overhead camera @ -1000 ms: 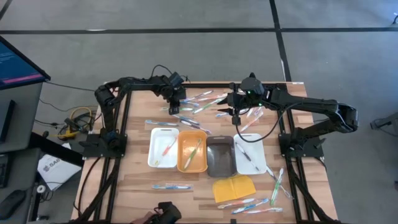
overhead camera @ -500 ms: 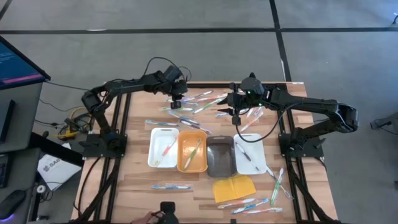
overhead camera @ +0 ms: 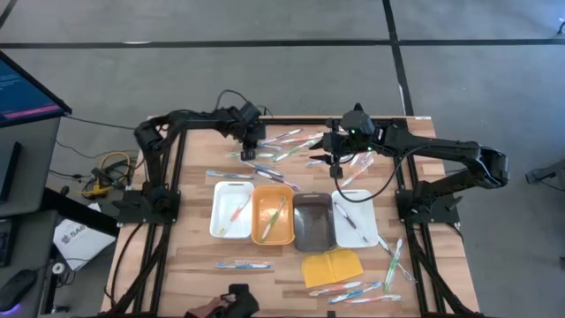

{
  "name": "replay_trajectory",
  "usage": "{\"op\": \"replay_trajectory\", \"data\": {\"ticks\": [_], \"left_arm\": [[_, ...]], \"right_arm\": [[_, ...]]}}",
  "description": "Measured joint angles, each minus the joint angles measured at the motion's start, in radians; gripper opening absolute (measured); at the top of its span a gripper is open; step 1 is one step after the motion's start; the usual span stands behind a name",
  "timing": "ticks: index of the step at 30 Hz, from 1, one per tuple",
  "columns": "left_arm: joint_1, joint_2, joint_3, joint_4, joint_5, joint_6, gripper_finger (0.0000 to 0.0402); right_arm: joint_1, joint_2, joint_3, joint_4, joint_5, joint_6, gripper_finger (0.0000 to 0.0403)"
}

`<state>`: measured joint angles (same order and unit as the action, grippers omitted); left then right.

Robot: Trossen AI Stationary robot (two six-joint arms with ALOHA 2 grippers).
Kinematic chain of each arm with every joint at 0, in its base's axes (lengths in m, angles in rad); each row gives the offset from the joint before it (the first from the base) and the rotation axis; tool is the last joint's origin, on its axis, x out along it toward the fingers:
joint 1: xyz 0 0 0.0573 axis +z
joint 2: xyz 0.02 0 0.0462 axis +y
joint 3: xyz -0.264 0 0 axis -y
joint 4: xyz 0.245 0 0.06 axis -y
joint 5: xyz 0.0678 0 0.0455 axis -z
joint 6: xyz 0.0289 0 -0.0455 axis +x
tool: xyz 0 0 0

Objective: Pick & Place Toothbrushes
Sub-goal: Put the blue toothbrush into the black bin

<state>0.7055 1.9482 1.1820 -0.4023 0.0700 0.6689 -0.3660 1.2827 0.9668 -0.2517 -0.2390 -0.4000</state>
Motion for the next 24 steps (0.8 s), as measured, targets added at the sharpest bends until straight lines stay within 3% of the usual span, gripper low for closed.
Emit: {"op": "replay_trajectory", "data": {"ticks": [7,15,24], "left_arm": [[0.000,0.036,0.006,0.007,0.018,0.001,0.0075],[0.000,0.036,0.005,-0.026,0.005,-0.029,0.0013],[-0.030,-0.116,-0.006,-0.119,-0.032,-0.122,0.0008]], "right_arm": [[0.000,0.000,0.000,-0.003,0.000,0.000,0.0123],[0.000,0.000,0.000,-0.003,0.000,0.005,0.0123],[0.000,0.000,0.000,-0.005,0.000,0.008,0.0123]]}}
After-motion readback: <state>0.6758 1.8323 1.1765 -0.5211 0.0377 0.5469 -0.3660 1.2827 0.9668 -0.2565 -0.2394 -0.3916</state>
